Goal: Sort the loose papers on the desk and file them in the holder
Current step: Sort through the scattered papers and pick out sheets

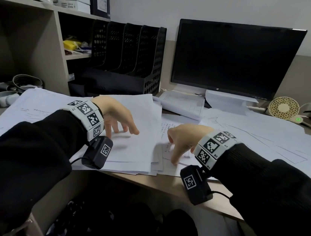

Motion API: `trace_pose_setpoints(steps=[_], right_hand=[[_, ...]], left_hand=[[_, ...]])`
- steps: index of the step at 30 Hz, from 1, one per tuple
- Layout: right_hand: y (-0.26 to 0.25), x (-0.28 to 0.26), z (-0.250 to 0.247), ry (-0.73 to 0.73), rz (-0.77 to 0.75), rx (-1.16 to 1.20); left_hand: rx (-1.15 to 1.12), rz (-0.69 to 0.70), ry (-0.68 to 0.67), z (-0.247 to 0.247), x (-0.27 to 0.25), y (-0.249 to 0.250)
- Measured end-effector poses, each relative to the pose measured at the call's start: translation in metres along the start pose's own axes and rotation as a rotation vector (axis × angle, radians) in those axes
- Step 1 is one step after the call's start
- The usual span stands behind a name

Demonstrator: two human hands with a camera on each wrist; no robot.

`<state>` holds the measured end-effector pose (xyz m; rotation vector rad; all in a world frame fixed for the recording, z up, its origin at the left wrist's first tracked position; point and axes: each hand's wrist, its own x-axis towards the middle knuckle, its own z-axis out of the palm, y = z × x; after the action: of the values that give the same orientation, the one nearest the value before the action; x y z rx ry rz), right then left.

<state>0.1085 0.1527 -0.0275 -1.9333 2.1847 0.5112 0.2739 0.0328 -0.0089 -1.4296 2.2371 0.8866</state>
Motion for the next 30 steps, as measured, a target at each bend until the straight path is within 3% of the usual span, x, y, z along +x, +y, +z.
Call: trace_pose_setpoints(steps=[16, 19, 24, 30], right_hand=[[0.000, -0.004, 0.019, 0.206, -0.020, -0.110], [0.006, -0.006, 0.019, 0.171, -0.016, -0.087], [0.019, -0.013, 0.015, -0.009, 0.007, -0.045], [0.024, -0.017, 0.015, 0.025, -0.054, 0.022]], left_hand=[[0.016, -0.013, 0.026, 0.004, 0.004, 0.003], [0.016, -0.016, 0.030, 0.004, 0.005, 0.004], [0.014, -0.023, 0.027, 0.003, 0.010, 0.003], [0.023, -0.028, 0.025, 0.003, 0.014, 0.000]])
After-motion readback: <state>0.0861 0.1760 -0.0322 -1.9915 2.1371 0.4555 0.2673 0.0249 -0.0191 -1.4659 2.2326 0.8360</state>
